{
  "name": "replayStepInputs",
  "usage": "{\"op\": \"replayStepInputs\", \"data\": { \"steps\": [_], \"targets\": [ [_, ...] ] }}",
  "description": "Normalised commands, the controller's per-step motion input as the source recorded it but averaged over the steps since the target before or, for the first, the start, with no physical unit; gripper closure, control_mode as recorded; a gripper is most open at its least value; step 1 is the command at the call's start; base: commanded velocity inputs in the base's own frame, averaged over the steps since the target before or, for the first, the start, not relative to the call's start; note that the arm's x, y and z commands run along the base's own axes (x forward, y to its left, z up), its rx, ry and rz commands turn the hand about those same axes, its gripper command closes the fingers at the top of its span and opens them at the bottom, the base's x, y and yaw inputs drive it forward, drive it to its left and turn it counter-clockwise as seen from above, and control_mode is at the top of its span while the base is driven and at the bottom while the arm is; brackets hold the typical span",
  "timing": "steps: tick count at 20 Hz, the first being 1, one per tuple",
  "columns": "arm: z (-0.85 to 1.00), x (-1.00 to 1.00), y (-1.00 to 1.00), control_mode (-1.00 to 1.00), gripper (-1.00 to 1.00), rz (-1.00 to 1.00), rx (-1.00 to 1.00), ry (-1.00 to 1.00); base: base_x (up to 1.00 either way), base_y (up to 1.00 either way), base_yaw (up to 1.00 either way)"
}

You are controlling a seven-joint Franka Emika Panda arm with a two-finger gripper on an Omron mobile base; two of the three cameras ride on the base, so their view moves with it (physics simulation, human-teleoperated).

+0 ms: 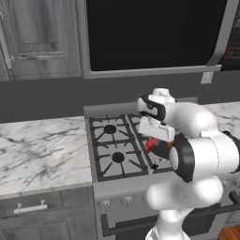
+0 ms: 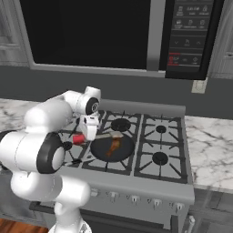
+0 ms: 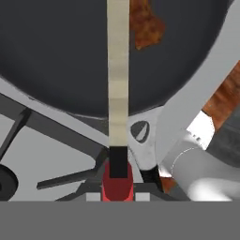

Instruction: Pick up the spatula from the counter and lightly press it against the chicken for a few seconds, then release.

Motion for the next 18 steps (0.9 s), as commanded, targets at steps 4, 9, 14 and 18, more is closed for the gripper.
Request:
{"op": "replayStepInputs", "data": {
  "steps": [4, 9, 14, 18],
  "targets": [
    [0.60, -0.40, 0.00, -1.00, 1.00, 0.00, 0.00, -0.13, 0.00, 0.00, 0.00],
    [0.32, -0.58, 0.00, -1.00, 1.00, 0.00, 0.00, -0.11, 0.00, 0.00, 0.00],
    [0.26, -0.66, 0.00, -1.00, 1.00, 0.00, 0.00, -0.10, 0.00, 0.00, 0.00],
    [0.33, -0.65, 0.00, -1.00, 1.00, 0.00, 0.00, -0.11, 0.00, 0.00, 0.00]
  ]
}}
